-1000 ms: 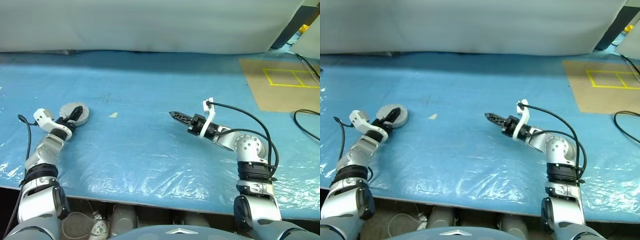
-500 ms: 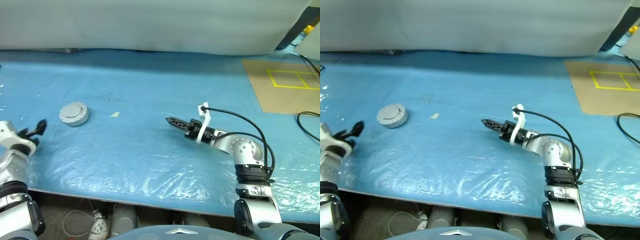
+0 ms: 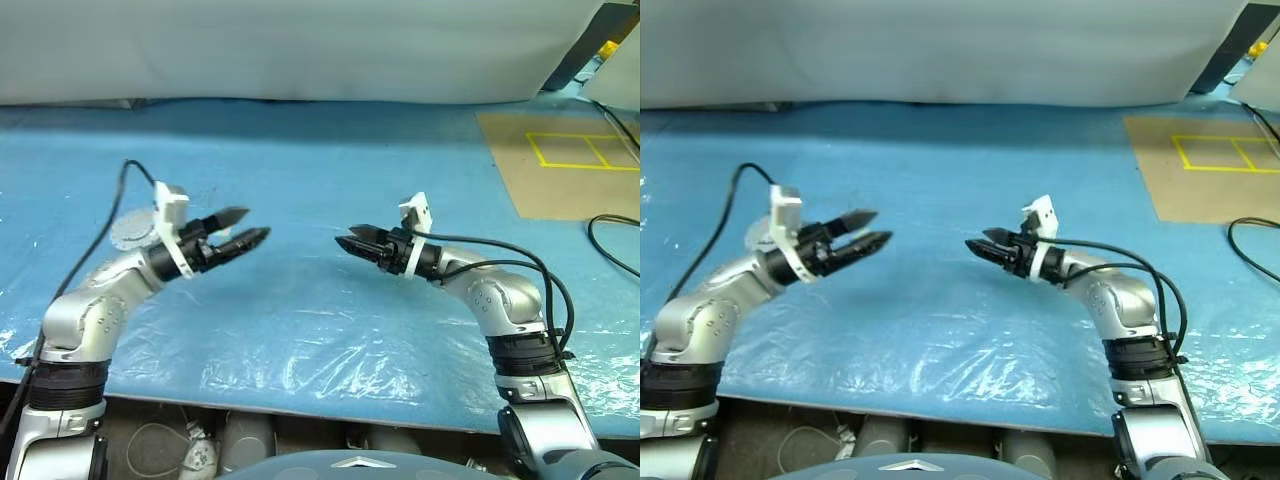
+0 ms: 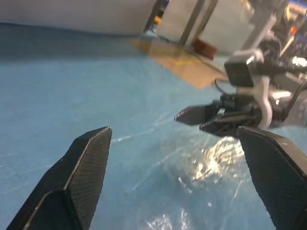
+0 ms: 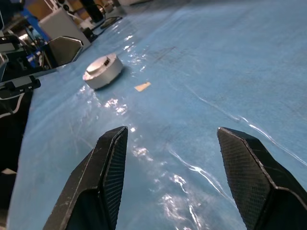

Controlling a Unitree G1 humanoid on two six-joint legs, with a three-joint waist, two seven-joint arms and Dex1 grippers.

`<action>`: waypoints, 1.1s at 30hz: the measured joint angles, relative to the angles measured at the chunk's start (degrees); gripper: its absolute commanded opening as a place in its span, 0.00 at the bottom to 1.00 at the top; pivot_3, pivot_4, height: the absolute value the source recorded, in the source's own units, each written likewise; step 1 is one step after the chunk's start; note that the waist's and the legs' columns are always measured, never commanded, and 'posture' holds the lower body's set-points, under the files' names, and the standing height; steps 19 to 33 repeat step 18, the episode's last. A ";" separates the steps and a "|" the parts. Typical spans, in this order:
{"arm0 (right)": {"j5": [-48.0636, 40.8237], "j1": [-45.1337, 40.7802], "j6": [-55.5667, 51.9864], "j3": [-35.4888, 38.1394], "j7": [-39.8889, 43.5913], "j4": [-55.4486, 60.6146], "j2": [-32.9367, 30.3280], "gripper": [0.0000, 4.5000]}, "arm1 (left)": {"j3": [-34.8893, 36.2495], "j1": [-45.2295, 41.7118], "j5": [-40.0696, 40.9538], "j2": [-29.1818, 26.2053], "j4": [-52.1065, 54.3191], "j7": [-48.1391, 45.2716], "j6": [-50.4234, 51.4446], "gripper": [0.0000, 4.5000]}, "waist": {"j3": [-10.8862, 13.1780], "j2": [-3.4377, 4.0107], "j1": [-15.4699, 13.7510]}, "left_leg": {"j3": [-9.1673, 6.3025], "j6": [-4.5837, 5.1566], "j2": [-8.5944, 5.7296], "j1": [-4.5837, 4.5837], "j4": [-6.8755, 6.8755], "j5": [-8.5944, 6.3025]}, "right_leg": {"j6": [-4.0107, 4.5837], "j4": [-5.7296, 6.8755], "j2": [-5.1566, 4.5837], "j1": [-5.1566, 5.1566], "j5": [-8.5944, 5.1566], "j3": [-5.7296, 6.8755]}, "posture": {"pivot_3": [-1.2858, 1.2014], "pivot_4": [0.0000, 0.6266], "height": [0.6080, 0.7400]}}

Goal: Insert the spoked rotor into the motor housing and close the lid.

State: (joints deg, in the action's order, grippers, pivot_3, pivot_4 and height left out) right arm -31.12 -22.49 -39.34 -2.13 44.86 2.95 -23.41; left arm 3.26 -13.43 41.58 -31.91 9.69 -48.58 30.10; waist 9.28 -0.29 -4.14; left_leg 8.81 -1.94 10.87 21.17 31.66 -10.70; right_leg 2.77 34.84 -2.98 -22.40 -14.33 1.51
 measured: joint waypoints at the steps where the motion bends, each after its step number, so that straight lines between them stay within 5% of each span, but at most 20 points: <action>1: 0.57 0.58 0.82 -0.39 0.12 0.59 -0.46 0.69 | -2.03 0.90 -2.09 1.13 -0.90 -0.47 -1.63 0.97 | 0.00 0.00 0.08 | 0.00 0.00 0.00 0.01 -0.01 0.00 | -0.01 -0.03 0.00 0.01 0.00 0.00 | 0.52 0.24 1.00; 10: 1.94 4.27 3.03 -0.09 -0.13 2.91 -1.80 0.69 | -5.59 2.45 -11.56 6.61 -5.51 -0.50 -12.18 0.97 | 0.00 0.00 0.19 | -0.05 0.03 0.03 -0.07 0.08 0.00 | 0.01 0.01 0.03 0.10 0.00 0.01 | 0.52 0.24 1.00; 33: 3.20 5.53 5.30 0.05 -1.25 3.76 -1.76 0.69 | -2.72 0.35 -12.58 8.40 -7.49 2.08 -14.08 0.97 | 0.00 0.00 0.18 | -0.05 0.06 0.03 -0.05 0.12 0.01 | 0.07 0.02 0.02 0.10 -0.04 0.00 | 0.52 0.24 1.00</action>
